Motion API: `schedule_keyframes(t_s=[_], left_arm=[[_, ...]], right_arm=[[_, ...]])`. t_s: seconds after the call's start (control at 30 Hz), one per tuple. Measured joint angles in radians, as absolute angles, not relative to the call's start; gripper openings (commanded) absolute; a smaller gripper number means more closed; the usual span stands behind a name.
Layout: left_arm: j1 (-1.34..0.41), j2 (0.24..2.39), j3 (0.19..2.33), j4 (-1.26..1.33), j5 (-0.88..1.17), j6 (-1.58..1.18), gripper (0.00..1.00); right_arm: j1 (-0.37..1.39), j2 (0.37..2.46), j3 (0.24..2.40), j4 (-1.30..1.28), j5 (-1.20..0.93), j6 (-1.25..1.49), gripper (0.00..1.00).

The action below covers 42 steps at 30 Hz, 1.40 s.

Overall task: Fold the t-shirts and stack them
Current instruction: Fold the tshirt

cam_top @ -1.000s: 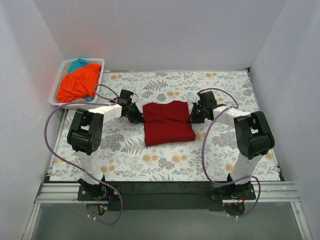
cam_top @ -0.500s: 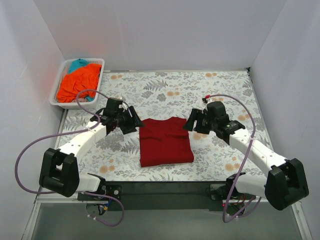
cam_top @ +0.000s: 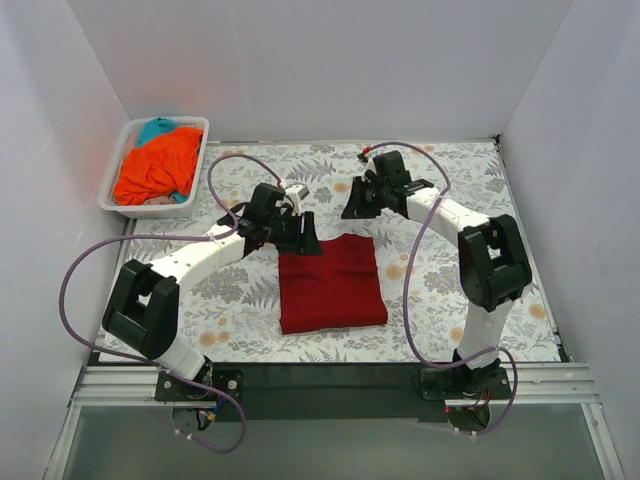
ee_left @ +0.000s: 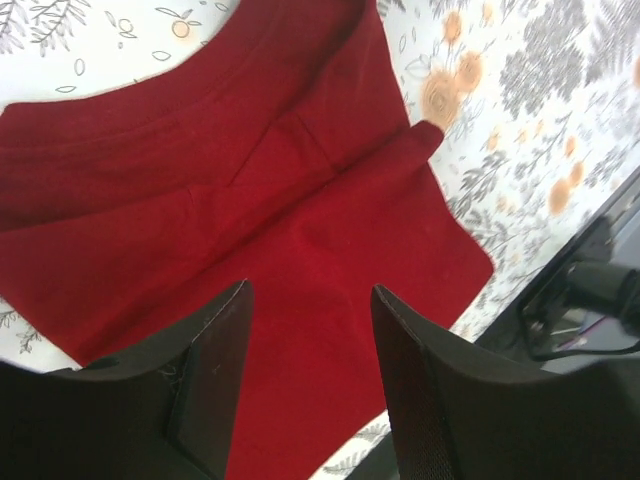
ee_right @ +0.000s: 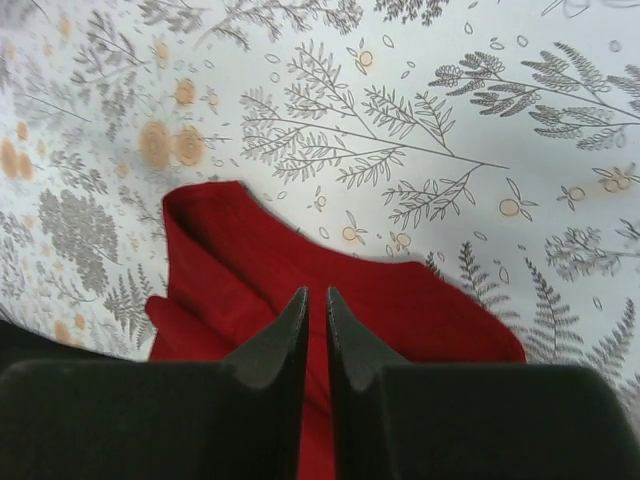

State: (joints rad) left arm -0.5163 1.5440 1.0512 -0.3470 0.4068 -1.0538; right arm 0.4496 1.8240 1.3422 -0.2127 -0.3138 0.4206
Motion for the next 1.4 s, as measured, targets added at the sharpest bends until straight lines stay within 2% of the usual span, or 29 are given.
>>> schedule_keyframes(t_s=[0.2, 0.47, 0.7, 0.87, 1.07, 1.4], left_arm=[[-0.555, 1.592, 1.046, -0.309, 0.399, -0.94, 0.52], [-0.592, 1.73, 1.103, -0.316, 0.369, -0.822, 0.51], [-0.596, 1.726, 1.107, -0.329, 0.39, -0.754, 0.47], [-0.6, 1.726, 1.109, -0.332, 0.441, -0.72, 0.43], [-0.626, 1.727, 1.111, -0.331, 0.482, -0.668, 0.43], [-0.653, 1.773, 1.113, -0.329, 0.507, -0.612, 0.43]], right_arm=[[0.443, 1.987, 1.39, -0.236, -0.402, 0.387, 0.14], [0.424, 1.998, 1.294, -0.229, -0.401, 0.36, 0.11], [0.389, 1.89, 1.118, -0.204, -0.394, 0.358, 0.11], [0.388, 1.812, 1.048, -0.231, -0.366, 0.355, 0.15], [0.388, 1.794, 1.102, -0.254, -0.365, 0.356, 0.22], [0.395, 1.811, 1.222, -0.26, -0.464, 0.368, 0.21]])
